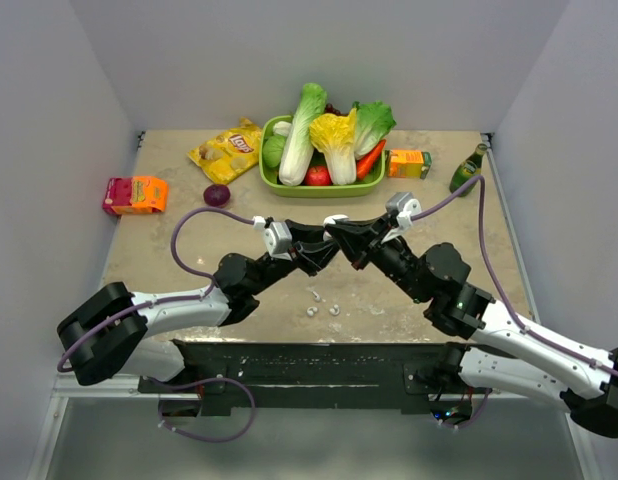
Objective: Insert the wireless bluetooth earbuds into the charging case
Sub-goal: Place the earbud in the charging case.
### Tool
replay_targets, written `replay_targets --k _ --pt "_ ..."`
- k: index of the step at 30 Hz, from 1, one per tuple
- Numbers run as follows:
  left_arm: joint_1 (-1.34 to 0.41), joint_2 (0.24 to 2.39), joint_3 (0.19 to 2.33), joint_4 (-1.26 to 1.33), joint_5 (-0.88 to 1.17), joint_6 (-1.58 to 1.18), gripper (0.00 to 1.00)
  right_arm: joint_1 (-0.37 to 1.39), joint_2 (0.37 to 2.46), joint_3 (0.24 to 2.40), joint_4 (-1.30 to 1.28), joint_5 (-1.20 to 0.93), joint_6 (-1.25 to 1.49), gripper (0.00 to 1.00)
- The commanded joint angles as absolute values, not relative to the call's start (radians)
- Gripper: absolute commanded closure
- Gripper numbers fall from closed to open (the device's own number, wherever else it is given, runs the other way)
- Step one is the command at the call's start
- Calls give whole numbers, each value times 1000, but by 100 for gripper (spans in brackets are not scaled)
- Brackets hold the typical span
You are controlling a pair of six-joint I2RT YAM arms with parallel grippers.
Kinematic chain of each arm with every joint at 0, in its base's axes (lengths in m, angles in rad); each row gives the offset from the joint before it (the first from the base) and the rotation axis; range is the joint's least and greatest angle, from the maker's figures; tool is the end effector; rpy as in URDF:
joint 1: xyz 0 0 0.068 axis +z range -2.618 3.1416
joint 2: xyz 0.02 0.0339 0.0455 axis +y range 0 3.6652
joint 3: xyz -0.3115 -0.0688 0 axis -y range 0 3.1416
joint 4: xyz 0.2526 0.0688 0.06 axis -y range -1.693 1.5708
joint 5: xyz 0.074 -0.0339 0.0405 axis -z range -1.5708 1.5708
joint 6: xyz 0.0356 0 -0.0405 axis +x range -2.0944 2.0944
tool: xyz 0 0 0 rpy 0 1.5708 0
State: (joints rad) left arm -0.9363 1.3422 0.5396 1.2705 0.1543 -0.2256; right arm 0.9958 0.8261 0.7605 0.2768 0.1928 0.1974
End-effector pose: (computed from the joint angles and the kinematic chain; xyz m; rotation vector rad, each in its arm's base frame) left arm 0.1530 -0.2171 0.3262 0.5445 1.0450 -1.1187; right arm 0.0989 0.1401 0.4087 -0.3920 1.3626 0.8659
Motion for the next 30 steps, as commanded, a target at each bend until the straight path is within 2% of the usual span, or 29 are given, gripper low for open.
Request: replay_targets --k 1,19,22,24,30 --pt "-934 1338 554 1531 147 -224 100 1002 836 759 273 204 201 100" --pt "-934 1338 555 1548 149 -224 100 1002 837 749 218 181 218 100" --pt "-934 1341 554 1548 149 -224 100 1002 847 765 186 183 222 89" --pt "-934 1339 554 1548 149 -222 100 1002 847 772 176 187 225 85" --pt "-933 1335 549 1549 146 -218 100 1003 838 770 178 209 233 82"
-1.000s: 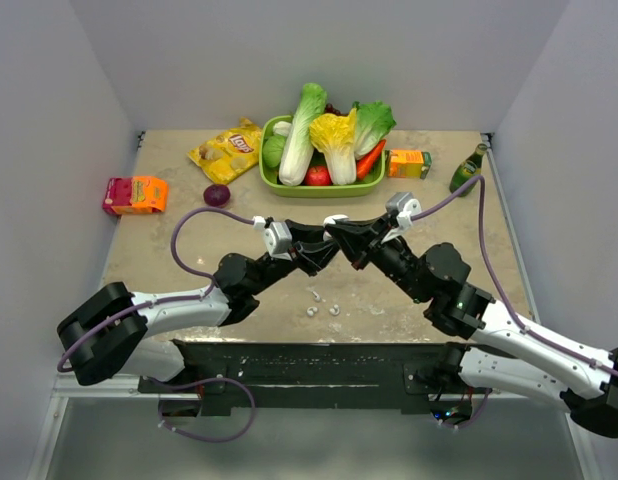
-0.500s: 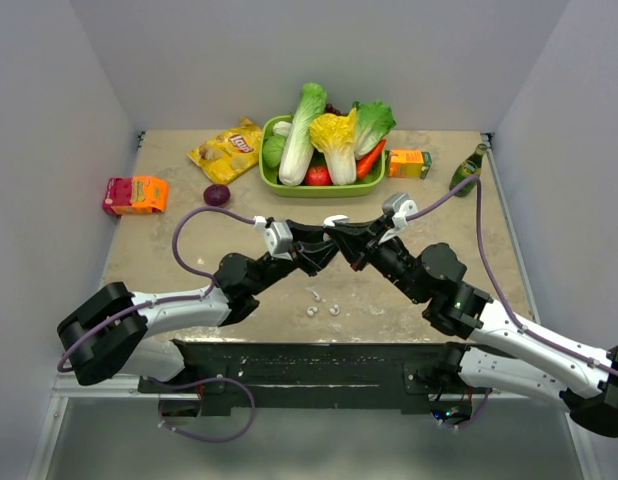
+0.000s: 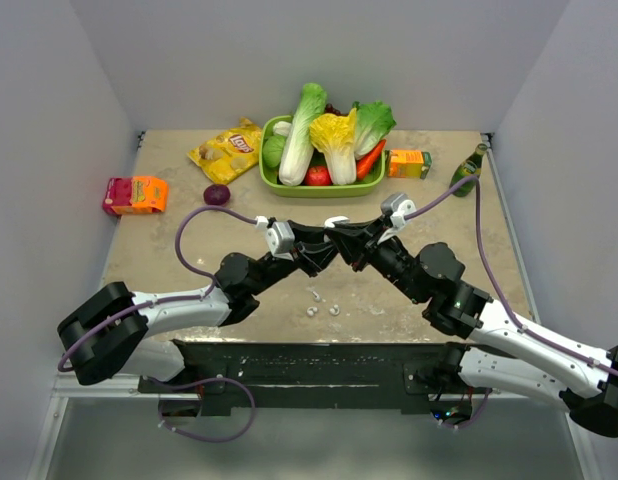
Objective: Insert the wireless bluetooth earbuds into the charging case
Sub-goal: Place the earbud in the charging case.
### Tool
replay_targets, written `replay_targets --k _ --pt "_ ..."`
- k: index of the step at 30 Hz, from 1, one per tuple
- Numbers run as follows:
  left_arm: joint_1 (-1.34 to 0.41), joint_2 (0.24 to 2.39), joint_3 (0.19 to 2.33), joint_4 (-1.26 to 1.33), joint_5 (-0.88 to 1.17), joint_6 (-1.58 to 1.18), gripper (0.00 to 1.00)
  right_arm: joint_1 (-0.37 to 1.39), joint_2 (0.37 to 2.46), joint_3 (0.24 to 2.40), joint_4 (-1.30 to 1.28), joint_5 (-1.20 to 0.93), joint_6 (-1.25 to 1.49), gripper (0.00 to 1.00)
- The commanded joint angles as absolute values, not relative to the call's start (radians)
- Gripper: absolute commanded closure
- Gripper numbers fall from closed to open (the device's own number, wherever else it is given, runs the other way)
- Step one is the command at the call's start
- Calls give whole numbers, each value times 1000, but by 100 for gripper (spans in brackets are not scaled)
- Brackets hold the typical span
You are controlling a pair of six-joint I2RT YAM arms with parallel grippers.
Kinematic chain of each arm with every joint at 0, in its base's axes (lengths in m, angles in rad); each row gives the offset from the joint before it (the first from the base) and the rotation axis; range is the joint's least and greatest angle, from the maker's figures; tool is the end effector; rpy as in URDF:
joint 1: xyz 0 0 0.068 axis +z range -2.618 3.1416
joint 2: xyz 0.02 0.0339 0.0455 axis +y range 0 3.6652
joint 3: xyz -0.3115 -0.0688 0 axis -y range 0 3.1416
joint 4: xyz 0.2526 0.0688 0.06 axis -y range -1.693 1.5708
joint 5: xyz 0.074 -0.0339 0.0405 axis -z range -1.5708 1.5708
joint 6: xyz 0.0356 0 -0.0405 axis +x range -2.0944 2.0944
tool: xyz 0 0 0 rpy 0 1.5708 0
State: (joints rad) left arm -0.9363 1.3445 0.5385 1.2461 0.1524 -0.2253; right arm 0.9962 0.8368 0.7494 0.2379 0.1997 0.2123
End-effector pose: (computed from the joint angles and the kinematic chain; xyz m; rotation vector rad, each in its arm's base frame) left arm 0.1540 -0.2183 0.3229 0.5523 1.0733 -1.1130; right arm 0.1015 0.1438 0.3988 -0.4030 1.4231 0.8497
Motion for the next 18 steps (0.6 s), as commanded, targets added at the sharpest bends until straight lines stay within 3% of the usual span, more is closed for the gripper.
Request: replay_targets --k 1,9,18 --pt "-934 1336 549 1549 146 -218 100 1002 835 770 176 212 235 83" --pt "-934 1338 548 1551 146 -218 100 1003 812 761 173 245 247 84" --pt "-934 1336 549 1555 144 -216 100 1002 810 761 172 250 262 97"
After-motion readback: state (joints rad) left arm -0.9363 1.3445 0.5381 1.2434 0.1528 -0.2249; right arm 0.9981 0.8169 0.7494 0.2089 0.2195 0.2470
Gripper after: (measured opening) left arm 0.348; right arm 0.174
